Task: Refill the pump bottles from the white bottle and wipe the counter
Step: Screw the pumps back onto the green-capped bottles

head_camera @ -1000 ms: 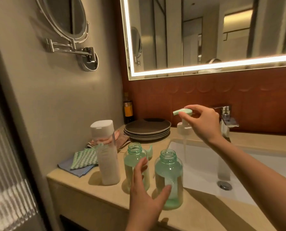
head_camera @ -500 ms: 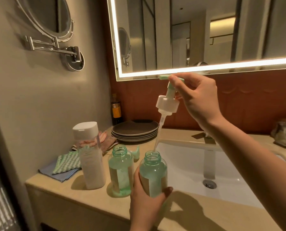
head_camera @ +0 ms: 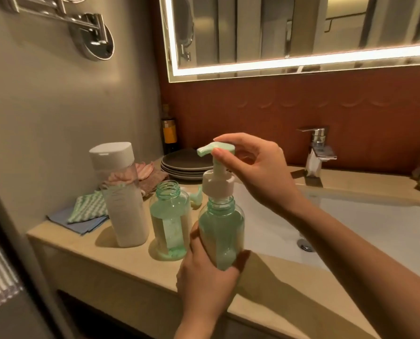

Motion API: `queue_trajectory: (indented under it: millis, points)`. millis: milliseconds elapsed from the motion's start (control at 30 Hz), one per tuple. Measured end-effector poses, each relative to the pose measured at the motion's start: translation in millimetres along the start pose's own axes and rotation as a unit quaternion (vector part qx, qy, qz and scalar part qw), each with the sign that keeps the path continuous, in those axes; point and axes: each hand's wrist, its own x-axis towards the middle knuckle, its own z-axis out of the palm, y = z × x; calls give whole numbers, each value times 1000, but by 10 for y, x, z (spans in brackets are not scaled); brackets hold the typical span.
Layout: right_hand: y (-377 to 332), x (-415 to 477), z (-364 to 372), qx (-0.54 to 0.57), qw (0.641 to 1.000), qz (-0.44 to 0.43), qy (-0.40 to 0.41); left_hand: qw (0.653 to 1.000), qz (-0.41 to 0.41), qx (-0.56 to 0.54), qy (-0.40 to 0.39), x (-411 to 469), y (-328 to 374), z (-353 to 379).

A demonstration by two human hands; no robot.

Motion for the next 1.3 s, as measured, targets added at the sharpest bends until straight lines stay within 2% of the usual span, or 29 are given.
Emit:
queue_trajectory:
  millis: [200,367,600,733,800,1000,1133,1300]
  points:
    - [43,-44,43,74,997,6,-23,1000,26,11,13,-6,1,6]
    - [168,-64,-10,69,995,20,-70,999,45,1,20,-6,-31,7]
    - [151,0,-52,68,976,29,-205,998,48,0,34,-6,-30,33]
    - [194,169,-183,28,925,82,-369,998,52,-1,33,-13,-22,20]
    - [241,188,-217,28,900,100,-422,998,50,-3,29,-8,-31,14]
    - [364,106,-205,75,897,105,-422,999,35,0,14,-9,-21,-1]
    - [354,70,-128,55,926,91,-363,1000,22,-3,11,-15,6,-10]
    - [286,-65,137,36,939,89,-330,1000,2,-9,5,-32,42,-30]
